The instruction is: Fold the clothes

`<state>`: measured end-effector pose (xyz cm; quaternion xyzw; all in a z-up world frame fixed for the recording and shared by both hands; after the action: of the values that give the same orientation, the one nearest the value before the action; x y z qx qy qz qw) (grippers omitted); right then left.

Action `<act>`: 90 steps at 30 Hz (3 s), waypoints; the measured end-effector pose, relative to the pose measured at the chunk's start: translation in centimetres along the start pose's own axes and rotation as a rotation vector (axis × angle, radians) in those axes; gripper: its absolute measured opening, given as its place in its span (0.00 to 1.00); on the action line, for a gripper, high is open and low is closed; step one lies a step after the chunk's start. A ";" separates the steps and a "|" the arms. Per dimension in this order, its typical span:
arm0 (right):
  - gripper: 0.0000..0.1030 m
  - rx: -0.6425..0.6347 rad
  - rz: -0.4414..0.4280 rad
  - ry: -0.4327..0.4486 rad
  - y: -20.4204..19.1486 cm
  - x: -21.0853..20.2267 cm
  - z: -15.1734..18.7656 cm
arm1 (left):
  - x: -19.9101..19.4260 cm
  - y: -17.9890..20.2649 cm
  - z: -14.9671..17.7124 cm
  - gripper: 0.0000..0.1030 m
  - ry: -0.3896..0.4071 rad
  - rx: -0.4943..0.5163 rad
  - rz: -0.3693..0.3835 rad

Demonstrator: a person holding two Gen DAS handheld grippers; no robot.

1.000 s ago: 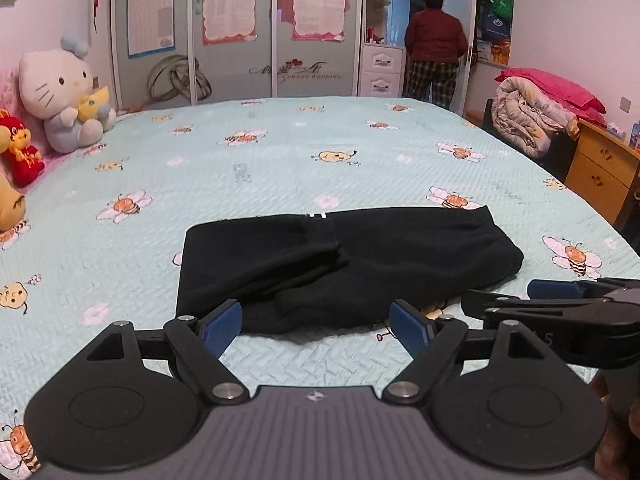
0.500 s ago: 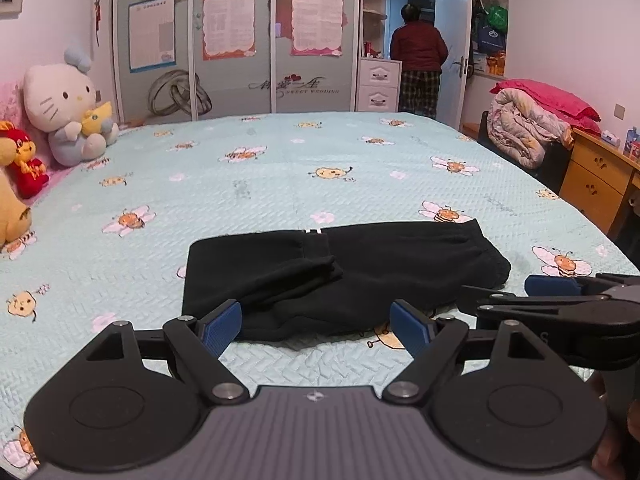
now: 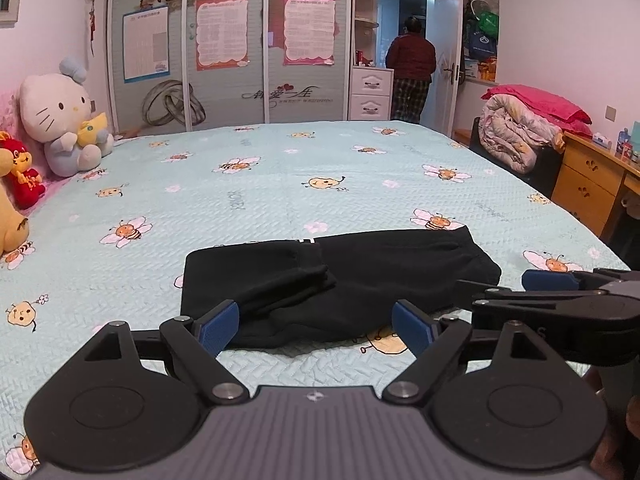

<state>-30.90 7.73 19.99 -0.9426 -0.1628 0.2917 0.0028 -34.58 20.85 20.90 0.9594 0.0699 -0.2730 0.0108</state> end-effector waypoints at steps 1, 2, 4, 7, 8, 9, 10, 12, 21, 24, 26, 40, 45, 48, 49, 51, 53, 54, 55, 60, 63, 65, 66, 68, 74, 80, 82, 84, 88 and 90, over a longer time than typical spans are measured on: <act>0.73 0.001 0.002 0.000 0.0 0.2 0.0 | 0.2 0.0 0.0 0.85 0.000 0.001 0.000; 0.73 0.003 0.003 -0.001 0.0 0.3 0.0 | 0.4 -0.1 0.0 0.85 -0.001 -0.004 0.001; 0.73 0.001 0.007 -0.006 0.0 0.7 -0.1 | 0.9 -0.4 0.0 0.85 -0.010 -0.017 0.006; 0.73 0.003 0.007 -0.017 0.0 1.4 -0.1 | 1.6 -0.8 0.1 0.85 -0.021 -0.024 0.004; 0.73 0.003 0.007 -0.019 0.0 1.5 -0.1 | 1.8 -0.9 0.1 0.85 -0.025 -0.026 0.002; 0.73 0.002 0.007 -0.020 0.0 1.6 0.0 | 1.9 -1.0 0.1 0.85 -0.027 -0.027 0.002; 0.73 0.002 0.007 -0.021 -0.1 1.8 0.0 | 2.0 -1.1 0.2 0.85 -0.027 -0.029 0.002; 0.73 0.002 0.007 -0.023 -0.2 2.0 0.2 | 2.3 -1.2 0.3 0.85 -0.026 -0.034 0.005; 0.73 -0.017 0.008 -0.054 -0.7 3.2 1.0 | 3.2 -2.3 1.1 0.85 -0.046 -0.065 -0.006; 0.73 -0.022 0.003 -0.054 -1.0 3.1 1.2 | 3.2 -2.3 1.3 0.85 -0.048 -0.068 -0.009; 0.73 -0.026 -0.001 -0.053 -1.0 3.0 1.3 | 3.3 -2.2 1.5 0.85 -0.053 -0.065 -0.011; 0.73 -0.019 0.001 -0.095 -0.2 4.9 2.5 | 6.2 -2.4 3.4 0.86 -0.118 -0.080 -0.020; 0.73 -0.007 -0.013 -0.126 0.4 7.3 3.7 | 9.0 -3.7 5.0 0.86 -0.175 -0.103 -0.034; 0.73 0.010 -0.008 -0.178 0.9 9.5 4.9 | 10.8 -4.6 6.0 0.86 -0.211 -0.123 -0.048; 0.73 0.019 -0.011 -0.194 1.2 10.2 5.3 | 11.3 -5.0 6.2 0.86 -0.221 -0.133 -0.055; 0.73 0.058 -0.041 -0.210 2.4 11.6 5.9 | 12.0 -6.0 6.6 0.86 -0.232 -0.153 -0.072; 0.73 0.144 -0.082 -0.222 4.5 13.1 6.5 | 12.8 -7.1 7.0 0.86 -0.241 -0.173 -0.091; 0.73 0.212 -0.105 -0.226 6.1 13.9 6.7 | 13.1 -7.7 7.1 0.86 -0.245 -0.186 -0.098; 0.73 0.300 -0.133 -0.227 7.9 14.8 6.9 | 13.3 -8.4 7.3 0.86 -0.248 -0.203 -0.102; 0.73 0.828 -0.287 -0.115 19.3 18.5 8.5 | 14.3 -9.9 7.4 0.86 -0.250 -0.233 -0.125; 0.73 0.965 -0.281 -0.057 23.8 20.6 9.0 | 14.8 -9.9 7.2 0.86 -0.251 -0.230 -0.124; 0.73 1.032 -0.293 -0.024 25.9 21.9 9.3 | 15.2 -9.6 7.2 0.86 -0.256 -0.224 -0.121; 0.73 1.066 -0.301 -0.016 26.7 22.7 9.4 | 15.3 -9.4 7.2 0.86 -0.260 -0.219 -0.119; 0.73 1.116 -0.321 0.005 27.9 24.2 9.6 | 15.7 -8.9 7.3 0.86 -0.267 -0.201 -0.115; 0.74 1.073 -0.258 0.009 28.2 27.2 7.1 | 16.4 -7.7 7.3 0.86 -0.287 -0.169 -0.109; 0.34 1.019 -0.173 -0.003 28.4 27.3 7.1 | 16.5 -7.2 7.6 0.86 -0.299 -0.155 -0.094; 0.29 1.044 -0.178 -0.004 28.8 27.2 7.6 | 16.4 -7.3 7.6 0.86 -0.298 -0.157 -0.091; 0.28 1.026 -0.161 -0.002 28.6 26.9 7.3 | 16.2 -7.5 7.5 0.86 -0.293 -0.163 -0.089; 0.26 0.885 -0.108 0.050 26.6 25.7 3.7 | 15.6 -8.4 7.5 0.86 -0.277 -0.189 -0.089; 0.26 0.770 -0.086 0.089 24.6 24.8 0.7 | 15.3 -8.9 7.4 0.86 -0.270 -0.202 -0.089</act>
<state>-4.53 -8.00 3.32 -0.8765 -0.0804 0.2900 0.3758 -26.82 31.18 6.73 0.9040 0.1373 -0.3911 0.1043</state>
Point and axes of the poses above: each gripper's, at about its wrist camera, not at the fingertips, and x roughly the way its jaws point, y to its right, z to its underside, the point moved 3 cm from there along x, roughly the way its jaws point, and after that the axes turned 1 degree about x, right-handed, at the moved point
